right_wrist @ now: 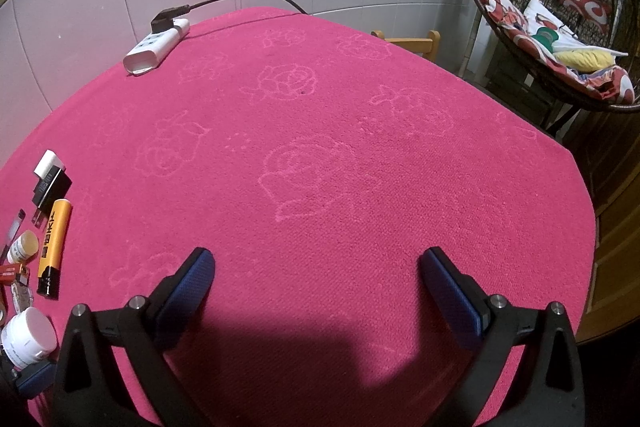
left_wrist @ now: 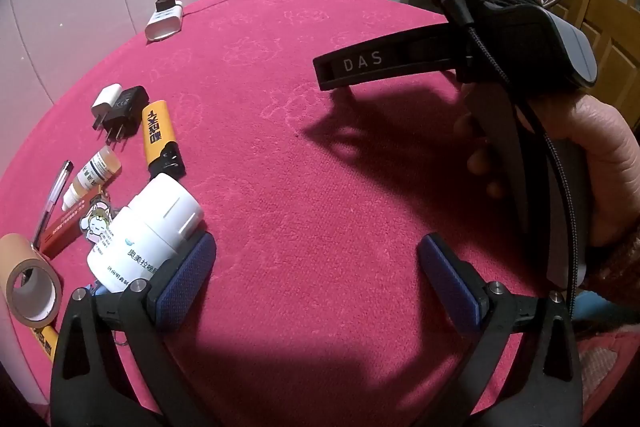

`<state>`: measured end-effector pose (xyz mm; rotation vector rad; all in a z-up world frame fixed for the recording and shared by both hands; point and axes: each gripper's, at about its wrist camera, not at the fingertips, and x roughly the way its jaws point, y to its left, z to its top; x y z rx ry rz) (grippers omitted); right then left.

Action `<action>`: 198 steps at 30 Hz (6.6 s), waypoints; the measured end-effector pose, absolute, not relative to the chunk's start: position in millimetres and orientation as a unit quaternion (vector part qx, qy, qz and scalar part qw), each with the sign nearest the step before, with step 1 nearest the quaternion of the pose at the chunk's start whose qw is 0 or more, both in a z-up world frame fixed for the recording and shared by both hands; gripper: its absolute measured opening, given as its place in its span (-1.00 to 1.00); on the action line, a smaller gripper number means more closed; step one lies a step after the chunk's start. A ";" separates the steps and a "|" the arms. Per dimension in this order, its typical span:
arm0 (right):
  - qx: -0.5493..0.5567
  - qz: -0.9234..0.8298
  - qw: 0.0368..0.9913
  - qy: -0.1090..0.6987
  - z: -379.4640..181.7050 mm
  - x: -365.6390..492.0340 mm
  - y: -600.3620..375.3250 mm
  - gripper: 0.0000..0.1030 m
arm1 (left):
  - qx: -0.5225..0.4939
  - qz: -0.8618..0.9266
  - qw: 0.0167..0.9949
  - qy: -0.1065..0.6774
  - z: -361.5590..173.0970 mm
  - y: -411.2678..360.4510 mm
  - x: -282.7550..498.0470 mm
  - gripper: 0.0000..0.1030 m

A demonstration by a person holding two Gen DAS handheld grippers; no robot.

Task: Organize rigid objects
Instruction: 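Swing both tools over the table toward the scattered items, then grasp the white pill bottle with the right tool while the left tool grasps the red tin, then carry the pill bottle and red tin into the white tray and open both tools, then withdraw both open tools from the tray back toward the scattered items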

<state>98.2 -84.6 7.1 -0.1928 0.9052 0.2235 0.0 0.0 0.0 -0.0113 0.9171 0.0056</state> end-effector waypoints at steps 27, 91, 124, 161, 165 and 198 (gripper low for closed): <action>-0.005 0.425 0.882 0.202 117.0 6.7 -68.6 1.00 | -0.177 0.365 0.878 0.253 94.9 130.8 -244.1 0.99; -0.108 0.534 0.782 0.302 96.1 -47.7 29.7 0.18 | -0.138 0.426 0.839 0.310 72.0 139.9 -261.6 -0.08; -0.157 0.627 0.714 0.270 126.2 -117.1 140.1 0.18 | -0.169 0.501 0.803 0.276 87.3 200.2 -301.6 -0.08; -0.272 0.604 0.681 0.312 39.3 -155.4 247.4 0.19 | -0.227 0.523 0.743 0.351 24.2 299.4 -269.7 -0.08; -0.272 0.601 0.685 0.308 37.5 -156.2 248.5 0.19 | -0.225 0.526 0.740 0.353 23.2 300.4 -269.2 -0.08; -0.190 0.584 0.755 0.229 81.2 -144.8 172.9 1.00 | -0.201 0.549 0.775 0.241 75.4 231.0 -285.7 0.82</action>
